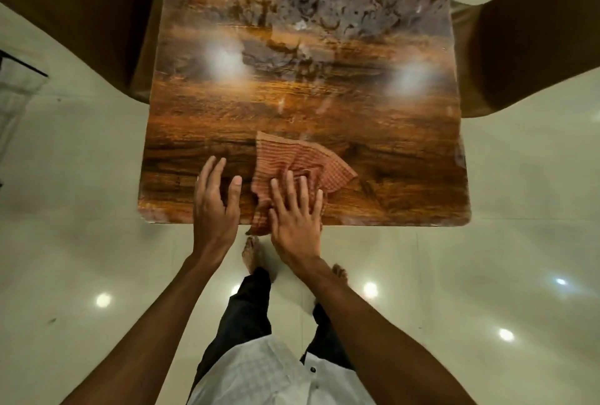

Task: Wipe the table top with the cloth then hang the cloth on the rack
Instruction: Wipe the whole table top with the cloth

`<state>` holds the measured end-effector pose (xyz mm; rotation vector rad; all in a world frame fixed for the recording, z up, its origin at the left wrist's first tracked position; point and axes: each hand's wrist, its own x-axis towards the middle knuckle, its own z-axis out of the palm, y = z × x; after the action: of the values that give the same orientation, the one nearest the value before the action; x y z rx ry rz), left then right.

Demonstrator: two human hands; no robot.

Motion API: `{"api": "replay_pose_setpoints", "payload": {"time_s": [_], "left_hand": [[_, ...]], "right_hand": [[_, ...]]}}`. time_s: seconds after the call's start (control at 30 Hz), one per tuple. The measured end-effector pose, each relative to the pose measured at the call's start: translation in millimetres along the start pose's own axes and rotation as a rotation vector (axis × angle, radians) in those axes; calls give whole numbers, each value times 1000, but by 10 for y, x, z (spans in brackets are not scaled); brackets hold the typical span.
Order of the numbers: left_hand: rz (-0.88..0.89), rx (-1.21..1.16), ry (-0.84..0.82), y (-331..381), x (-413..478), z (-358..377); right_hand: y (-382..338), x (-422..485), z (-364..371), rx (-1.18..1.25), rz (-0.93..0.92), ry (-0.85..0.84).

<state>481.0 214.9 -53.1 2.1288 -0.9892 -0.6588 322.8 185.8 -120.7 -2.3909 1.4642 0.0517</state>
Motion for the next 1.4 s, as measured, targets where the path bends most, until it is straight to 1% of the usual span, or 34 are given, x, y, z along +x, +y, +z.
{"api": "replay_pose_setpoints", "payload": {"time_s": [0.03, 0.07, 0.1, 0.13, 0.27, 0.33, 0.37, 0.43, 0.5, 0.57, 0.63, 0.7, 0.77, 0.87, 0.97, 1.0, 1.03, 1.13, 1.17, 1.2, 1.3, 1.33, 1.4], "left_hand": [[15, 10, -8, 64, -57, 87], [25, 14, -13, 113, -103, 146], [36, 15, -14, 188, -157, 229], [42, 12, -16, 249, -202, 291], [69, 27, -13, 602, -489, 641], [79, 28, -26, 787, -651, 851], [79, 32, -30, 916, -738, 992], [72, 55, -24, 1131, -896, 1243], [93, 71, -31, 1304, -993, 1437], [114, 70, -40, 1465, -1042, 1603], [119, 68, -45, 1615, -1054, 1738], [108, 71, -44, 1727, -1016, 1856], [88, 73, -42, 1808, -933, 1956], [88, 68, -30, 1838, -755, 2062], [67, 53, 7, 1809, -495, 2110], [59, 44, 18, 1792, -426, 2118], [43, 23, 32, 1786, -314, 2136], [-23, -27, 89, 1762, -29, 2160], [-43, -38, 105, 1758, 52, 2159], [-66, -54, 121, 1733, 152, 2140], [-84, -66, 157, 1652, 372, 2043], [-93, -61, 170, 1635, 437, 2002], [-144, -70, 213, 1609, 570, 1891]], "right_hand": [[110, -47, -7, -18, -78, -10], [278, -108, -36, -34, -117, -8], [546, -193, -82, -40, -108, 6], [835, -286, -136, -44, -65, 28], [2081, -647, -478, 25, 223, 78], [2251, -649, -528, 48, 276, 82], [2254, -622, -537, 40, 252, 82], [2210, -607, -507, 25, 101, 31], [2398, -638, -522, -19, -38, 3], [2830, -594, -642, 6, -27, 14], [3169, -476, -794, 62, 63, 40], [3245, -347, -851, 59, 103, 21], [3238, -250, -854, 55, 55, 15], [3493, -17, -943, 42, -28, 10], [3642, 446, -1099, 65, 45, 2], [3593, 551, -1112, 66, 51, 6], [3517, 667, -1111, 43, 20, 3], [3425, 873, -1099, -93, -241, -51], [3465, 996, -1135, -111, -291, -68], [3462, 1210, -1171, -116, -290, -76], [3215, 1820, -1264, -104, -98, -37], [3053, 1940, -1259, -109, -87, -35], [2618, 2034, -1161, -128, -235, -67]]}}
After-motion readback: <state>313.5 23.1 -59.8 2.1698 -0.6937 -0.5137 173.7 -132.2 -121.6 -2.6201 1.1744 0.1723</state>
